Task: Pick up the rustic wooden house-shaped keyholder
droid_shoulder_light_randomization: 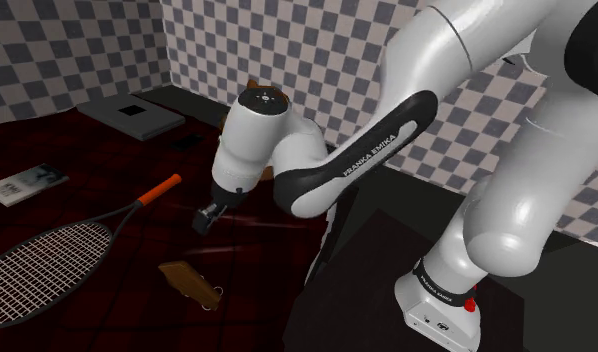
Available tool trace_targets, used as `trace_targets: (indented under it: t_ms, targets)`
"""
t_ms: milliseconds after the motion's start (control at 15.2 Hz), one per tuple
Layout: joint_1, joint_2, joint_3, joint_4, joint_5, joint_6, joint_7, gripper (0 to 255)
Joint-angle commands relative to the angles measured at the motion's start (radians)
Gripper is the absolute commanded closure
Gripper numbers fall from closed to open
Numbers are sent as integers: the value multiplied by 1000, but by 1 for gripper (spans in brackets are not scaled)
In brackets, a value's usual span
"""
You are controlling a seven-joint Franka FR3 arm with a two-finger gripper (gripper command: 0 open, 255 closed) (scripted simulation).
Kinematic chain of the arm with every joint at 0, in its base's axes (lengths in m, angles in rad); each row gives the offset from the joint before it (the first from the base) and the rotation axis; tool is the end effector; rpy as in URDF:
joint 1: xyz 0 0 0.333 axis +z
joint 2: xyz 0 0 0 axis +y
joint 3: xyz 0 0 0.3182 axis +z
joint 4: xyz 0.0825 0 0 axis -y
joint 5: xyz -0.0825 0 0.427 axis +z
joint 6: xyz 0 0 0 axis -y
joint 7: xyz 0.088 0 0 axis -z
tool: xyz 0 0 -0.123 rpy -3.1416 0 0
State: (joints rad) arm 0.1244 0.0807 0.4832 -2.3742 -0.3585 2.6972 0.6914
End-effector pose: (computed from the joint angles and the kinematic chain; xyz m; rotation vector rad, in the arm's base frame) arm 0.4508 0.3267 0.2717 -3.0614 -0.3301 -0.4597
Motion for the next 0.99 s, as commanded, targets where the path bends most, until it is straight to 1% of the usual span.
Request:
trace_targets:
  t_ms: [0,198,462,528,924]
  targets:
    - [30,89,-10,56,-123,15,98,0]
    - [105,204,-57,135,-264,30,208,0]
    - [211,347,-121,252,-400,40,314,0]
    - [216,354,-124,258,-405,41,317,0]
    - [260,421,-181,278,-483,86,388,0]
